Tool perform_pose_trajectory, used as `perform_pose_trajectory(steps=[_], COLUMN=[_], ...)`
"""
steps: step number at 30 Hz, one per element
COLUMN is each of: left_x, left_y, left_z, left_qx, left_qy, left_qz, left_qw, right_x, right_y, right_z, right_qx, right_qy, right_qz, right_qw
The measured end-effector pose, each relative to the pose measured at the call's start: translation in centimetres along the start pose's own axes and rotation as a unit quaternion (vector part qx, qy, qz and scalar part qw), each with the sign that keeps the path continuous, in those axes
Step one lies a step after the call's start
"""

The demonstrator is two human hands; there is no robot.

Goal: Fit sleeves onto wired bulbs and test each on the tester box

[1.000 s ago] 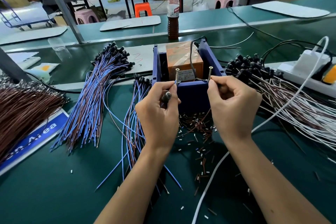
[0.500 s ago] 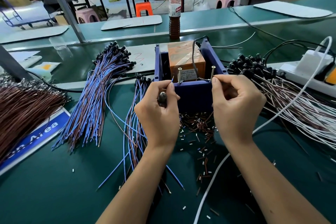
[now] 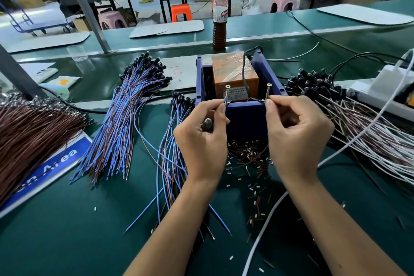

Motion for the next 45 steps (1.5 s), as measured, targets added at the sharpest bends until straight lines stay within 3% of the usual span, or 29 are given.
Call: perform_pose_trajectory(steps=[37, 45], left_x=[-0.06, 0.11], left_y=[0.04, 0.22], left_z=[0.01, 0.20], left_qx=[0.008, -0.014], left_qy=[-0.013, 0.011], left_qz=[-0.001, -0.001], left_qw=[1.000, 1.000], right_x=[-0.09, 0.11], right_y=[0.34, 0.68], right_z=[0.00, 0.42], right_qx=[0.024, 0.006], right_qy=[-0.027, 0.000], right_qz=[0.022, -0.007], right_qw=[0.999, 1.000])
Point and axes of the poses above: each hand's wrist, its own x-axis away from the middle knuckle, its own z-axis out of the back of the hand, y = z × x, the point moved 5 cm from there along -x, towards the middle knuckle, and after that the axes turned 14 degrees about -y, right-handed, at the moved point
